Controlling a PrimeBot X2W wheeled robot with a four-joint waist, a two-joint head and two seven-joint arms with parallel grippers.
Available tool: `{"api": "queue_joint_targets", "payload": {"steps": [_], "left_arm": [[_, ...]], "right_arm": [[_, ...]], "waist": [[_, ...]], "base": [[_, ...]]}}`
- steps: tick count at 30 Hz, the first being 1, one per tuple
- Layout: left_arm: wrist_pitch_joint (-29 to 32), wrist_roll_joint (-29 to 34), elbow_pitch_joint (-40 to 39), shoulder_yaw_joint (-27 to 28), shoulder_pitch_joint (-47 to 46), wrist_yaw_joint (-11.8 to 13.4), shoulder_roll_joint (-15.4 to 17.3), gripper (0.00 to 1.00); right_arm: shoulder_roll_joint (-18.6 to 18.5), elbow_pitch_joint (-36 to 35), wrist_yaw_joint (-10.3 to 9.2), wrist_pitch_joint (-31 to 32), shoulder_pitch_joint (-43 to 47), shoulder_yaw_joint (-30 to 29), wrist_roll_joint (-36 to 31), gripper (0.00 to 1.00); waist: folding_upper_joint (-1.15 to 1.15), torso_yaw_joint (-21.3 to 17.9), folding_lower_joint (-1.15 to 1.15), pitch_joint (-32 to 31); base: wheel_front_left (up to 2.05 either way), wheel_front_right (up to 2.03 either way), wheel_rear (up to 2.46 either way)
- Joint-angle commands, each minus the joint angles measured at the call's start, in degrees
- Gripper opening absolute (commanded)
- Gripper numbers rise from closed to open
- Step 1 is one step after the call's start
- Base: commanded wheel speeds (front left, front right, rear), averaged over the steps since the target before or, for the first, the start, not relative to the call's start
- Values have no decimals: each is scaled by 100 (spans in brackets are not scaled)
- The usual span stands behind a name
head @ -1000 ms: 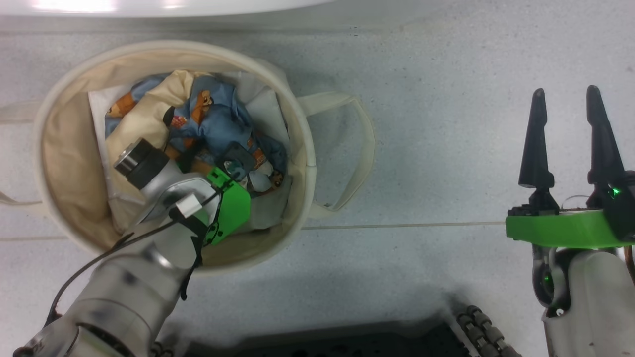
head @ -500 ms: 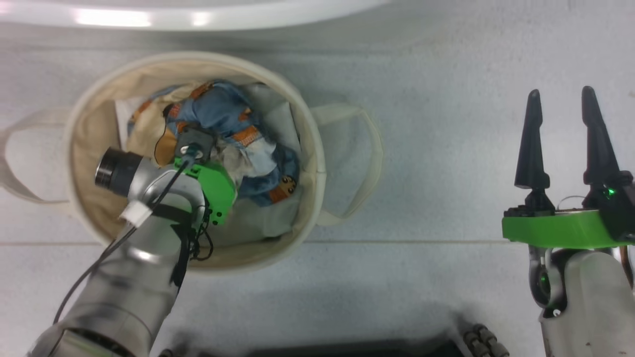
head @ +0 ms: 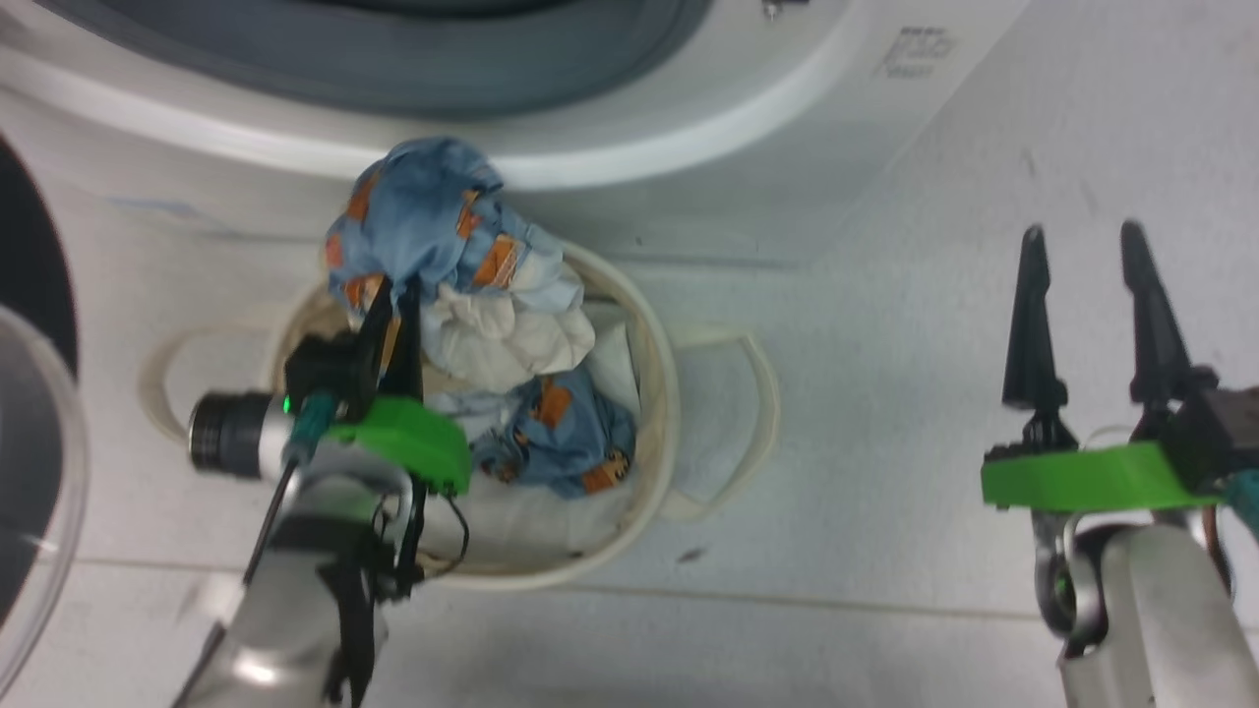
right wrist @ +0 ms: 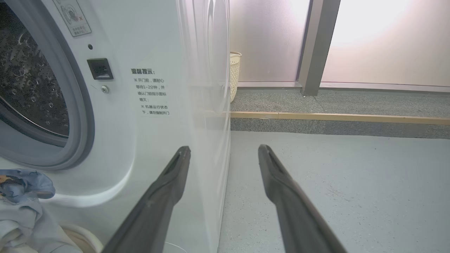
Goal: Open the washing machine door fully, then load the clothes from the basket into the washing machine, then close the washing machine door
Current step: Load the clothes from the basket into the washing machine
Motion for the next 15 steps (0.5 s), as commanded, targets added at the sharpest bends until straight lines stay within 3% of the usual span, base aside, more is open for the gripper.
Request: {"api": "queue_joint_targets", "payload": {"steps": [1, 8, 15], "left_arm": [[-68, 140, -563, 351, 358, 25, 162, 0], [-68, 559, -2043, 872, 1582, -194, -41, 0], [-68, 715, -2712, 1179, 2546, -426, -222, 0]], "right_arm": [[67, -92, 5, -28, 245, 164, 68, 100], [81, 89, 5, -28, 581, 149, 182, 100], [86, 204, 5, -28, 953, 202, 424, 100]], "waist": [[0, 168, 0, -603], [0, 295, 0, -1446], [0, 326, 0, -2190]], "base": [[0, 0, 0], [0, 0, 0], [0, 0, 0]]}}
